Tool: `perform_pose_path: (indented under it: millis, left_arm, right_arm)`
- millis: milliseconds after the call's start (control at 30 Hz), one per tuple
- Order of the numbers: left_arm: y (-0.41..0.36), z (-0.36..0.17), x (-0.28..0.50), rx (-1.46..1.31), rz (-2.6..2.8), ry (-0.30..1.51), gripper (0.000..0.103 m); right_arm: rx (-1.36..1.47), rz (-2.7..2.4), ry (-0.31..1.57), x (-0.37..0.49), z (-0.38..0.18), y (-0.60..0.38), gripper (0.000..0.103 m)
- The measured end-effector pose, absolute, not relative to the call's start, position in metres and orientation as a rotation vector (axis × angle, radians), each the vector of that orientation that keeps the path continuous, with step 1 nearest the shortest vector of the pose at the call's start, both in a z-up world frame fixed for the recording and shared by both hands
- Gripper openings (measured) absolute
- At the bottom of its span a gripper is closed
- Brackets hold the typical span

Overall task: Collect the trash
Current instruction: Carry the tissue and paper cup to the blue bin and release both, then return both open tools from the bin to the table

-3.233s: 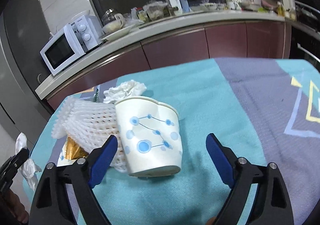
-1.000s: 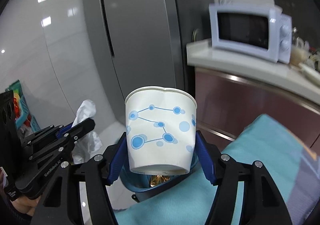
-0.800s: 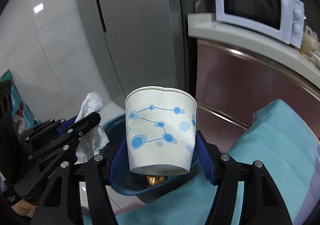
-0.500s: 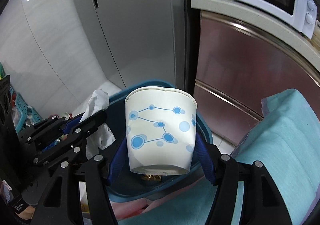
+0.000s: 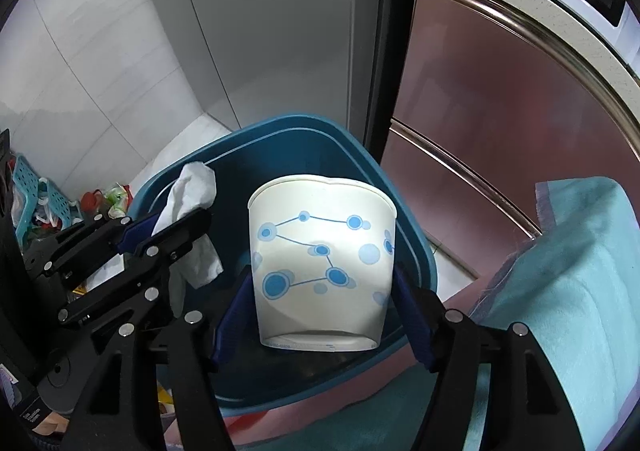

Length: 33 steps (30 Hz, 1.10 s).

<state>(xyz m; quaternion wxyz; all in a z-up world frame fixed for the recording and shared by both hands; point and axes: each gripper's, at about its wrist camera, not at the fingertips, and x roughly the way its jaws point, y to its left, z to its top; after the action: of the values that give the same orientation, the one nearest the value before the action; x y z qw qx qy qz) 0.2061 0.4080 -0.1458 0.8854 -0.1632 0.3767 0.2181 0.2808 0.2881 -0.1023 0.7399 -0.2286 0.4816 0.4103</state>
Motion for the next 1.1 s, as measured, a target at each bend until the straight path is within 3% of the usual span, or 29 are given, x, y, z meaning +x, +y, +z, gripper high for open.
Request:
perform_pose_path:
  millis: [100,167,267,533,600,667,800,1100]
  left_arm:
    - [0.410,-0.149,0.209,-0.340,0.453,0.797,0.021]
    - [0.412,-0.147,0.206,-0.346,0.475,0.789,0.041]
    - [0.418,-0.145,0.201,-0.368,0.491,0.771,0.060]
    - [0.412,-0.116,0.178,-0.319,0.521,0.709,0.071]
    - [0.406,-0.103,0.170,-0.302,0.531,0.689,0.078]
    - [0.399,-0.088,0.155,-0.298,0.541,0.638,0.096]
    - [0.367,-0.052,0.130,-0.265,0.523,0.552,0.097]
    - [0.272,0.021,0.079,-0.136,0.470,0.326,0.098]
  right_arm:
    - [-0.499,0.896,1.062,0.281,-0.102,0.289,0.068]
    - [-0.482,0.894,1.060,0.284,-0.101,0.287,0.068]
    - [-0.445,0.883,1.054,0.289,-0.098,0.282,0.076]
    - [-0.356,0.867,0.998,0.293,-0.077,0.262,0.077]
    - [-0.317,0.872,0.956,0.288,-0.063,0.251,0.079]
    - [-0.278,0.875,0.894,0.282,-0.046,0.234,0.086]
    - [-0.199,0.882,0.740,0.254,-0.005,0.185,0.096]
    - [-0.115,0.754,0.408,0.178,0.061,0.055,0.096]
